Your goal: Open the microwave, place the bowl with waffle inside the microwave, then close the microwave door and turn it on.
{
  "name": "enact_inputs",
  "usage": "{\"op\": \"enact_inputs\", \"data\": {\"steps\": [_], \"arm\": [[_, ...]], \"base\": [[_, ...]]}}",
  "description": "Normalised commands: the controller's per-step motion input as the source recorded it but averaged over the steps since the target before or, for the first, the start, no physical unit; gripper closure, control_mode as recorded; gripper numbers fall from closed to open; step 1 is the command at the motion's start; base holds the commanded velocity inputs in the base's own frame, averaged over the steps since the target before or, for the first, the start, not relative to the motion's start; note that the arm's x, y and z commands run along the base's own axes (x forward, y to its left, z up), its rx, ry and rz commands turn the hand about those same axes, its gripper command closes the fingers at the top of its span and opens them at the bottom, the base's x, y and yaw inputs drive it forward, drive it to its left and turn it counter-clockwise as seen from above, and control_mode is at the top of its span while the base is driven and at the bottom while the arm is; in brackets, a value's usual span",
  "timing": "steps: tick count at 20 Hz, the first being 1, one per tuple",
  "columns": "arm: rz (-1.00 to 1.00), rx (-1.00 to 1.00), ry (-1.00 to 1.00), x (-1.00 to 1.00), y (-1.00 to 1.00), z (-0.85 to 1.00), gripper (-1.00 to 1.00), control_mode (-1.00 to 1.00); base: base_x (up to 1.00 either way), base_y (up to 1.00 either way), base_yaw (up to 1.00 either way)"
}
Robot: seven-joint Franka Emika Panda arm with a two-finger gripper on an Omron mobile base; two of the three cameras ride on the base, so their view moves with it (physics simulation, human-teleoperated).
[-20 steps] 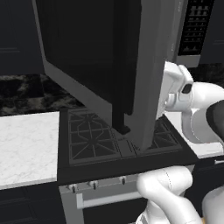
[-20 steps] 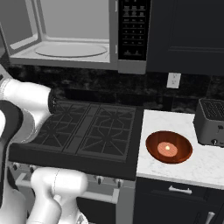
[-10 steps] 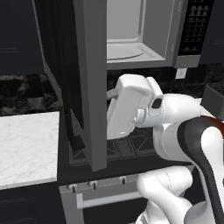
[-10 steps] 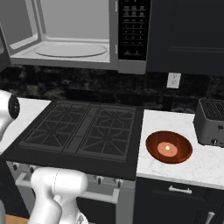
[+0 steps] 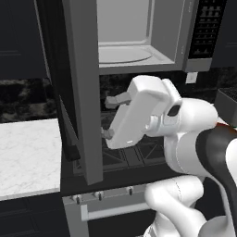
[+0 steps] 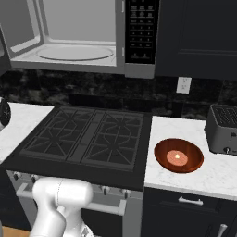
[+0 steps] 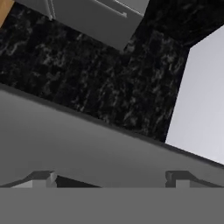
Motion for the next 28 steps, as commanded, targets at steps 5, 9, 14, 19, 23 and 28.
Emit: {"op": "enact_inputs", "data": {"steps": [5,9,14,19,23,28], "arm": [[0.00,-0.01,-0.02,-0.10,-0.74,0.45,-1.00,-1.00],[-0.08,-0.11,0.09,-0.01,-1.00,-0.08,-1.00,-1.00],[-0.20,-0.21,0.22,0.00,-1.00,-0.33,-1.00,-1.00],[-0.22,-0.19,0.25,0.00,-1.00,-0.43,-1.00,-1.00],[-0.24,-0.21,0.24,0.00,-0.99,-0.51,-1.00,-1.00],[-0.23,-0.22,0.24,0.00,-1.00,-0.47,-1.00,-1.00]], "base": [[0.00,0.00,0.00],[0.00,0.00,0.00],[0.00,0.00,0.00],[0.00,0.00,0.00],[0.00,0.00,0.00],[0.00,0.00,0.00]]}}
